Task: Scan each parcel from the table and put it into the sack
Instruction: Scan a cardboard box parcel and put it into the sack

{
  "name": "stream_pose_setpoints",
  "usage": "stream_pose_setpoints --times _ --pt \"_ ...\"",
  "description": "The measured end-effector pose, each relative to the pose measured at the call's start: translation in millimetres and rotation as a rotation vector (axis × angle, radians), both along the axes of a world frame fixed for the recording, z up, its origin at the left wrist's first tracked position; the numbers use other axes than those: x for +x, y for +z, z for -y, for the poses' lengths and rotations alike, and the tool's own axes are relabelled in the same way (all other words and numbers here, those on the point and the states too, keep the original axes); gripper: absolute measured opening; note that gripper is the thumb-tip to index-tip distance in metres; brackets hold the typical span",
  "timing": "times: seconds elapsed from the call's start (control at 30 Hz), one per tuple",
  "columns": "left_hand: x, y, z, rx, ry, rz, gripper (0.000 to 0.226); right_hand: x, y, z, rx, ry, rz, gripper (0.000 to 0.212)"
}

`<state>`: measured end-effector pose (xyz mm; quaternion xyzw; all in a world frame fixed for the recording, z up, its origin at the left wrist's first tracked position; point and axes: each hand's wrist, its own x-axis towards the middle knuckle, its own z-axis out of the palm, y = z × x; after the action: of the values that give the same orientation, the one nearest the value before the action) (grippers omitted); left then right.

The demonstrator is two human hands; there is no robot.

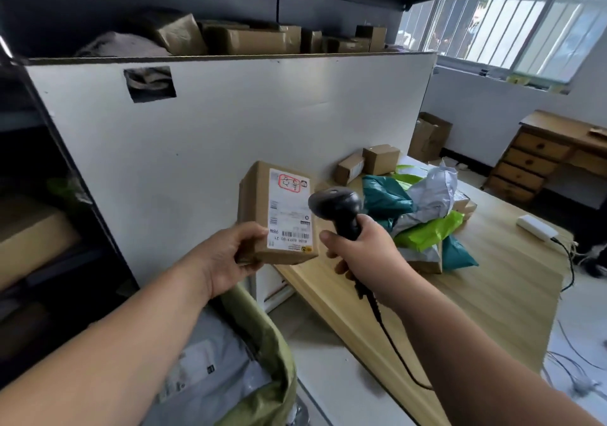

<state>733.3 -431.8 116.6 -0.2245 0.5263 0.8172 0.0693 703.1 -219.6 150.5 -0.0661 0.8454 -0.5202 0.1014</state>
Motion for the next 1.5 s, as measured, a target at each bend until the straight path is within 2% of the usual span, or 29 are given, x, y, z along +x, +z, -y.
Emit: stream_pose_setpoints --times 0.07,0.1,0.2,0.3,0.57,1.5 --pt "7.3 -4.4 14.6 -0.025 0.119 0.018 0.011 3.0 8.8 3.7 -0.087 0.083 0.164 0.025" --pt "10.8 -7.8 22.2 -0.074 0.161 0.031 0.01 4.6 12.7 5.8 -0.131 0.13 0.253 0.026" --pt "19.5 -20.4 42.5 -0.161 0.254 0.055 0.034 10.6 18.3 14.3 -0.184 0.228 0.439 0.029" --pt "28.2 -28.6 55.7 -0.165 0.287 0.05 0.049 15.4 19.2 24.0 -0.181 0.286 0.518 0.025" --pt "40.0 -33.0 67.1 -0.121 0.384 0.008 0.061 19.7 26.3 34.3 -0.147 0.323 0.544 0.025" --pt "58.4 -50.1 74.1 -0.104 0.426 -0.002 0.067 33.5 24.5 34.7 -0.154 0.363 0.545 0.03"
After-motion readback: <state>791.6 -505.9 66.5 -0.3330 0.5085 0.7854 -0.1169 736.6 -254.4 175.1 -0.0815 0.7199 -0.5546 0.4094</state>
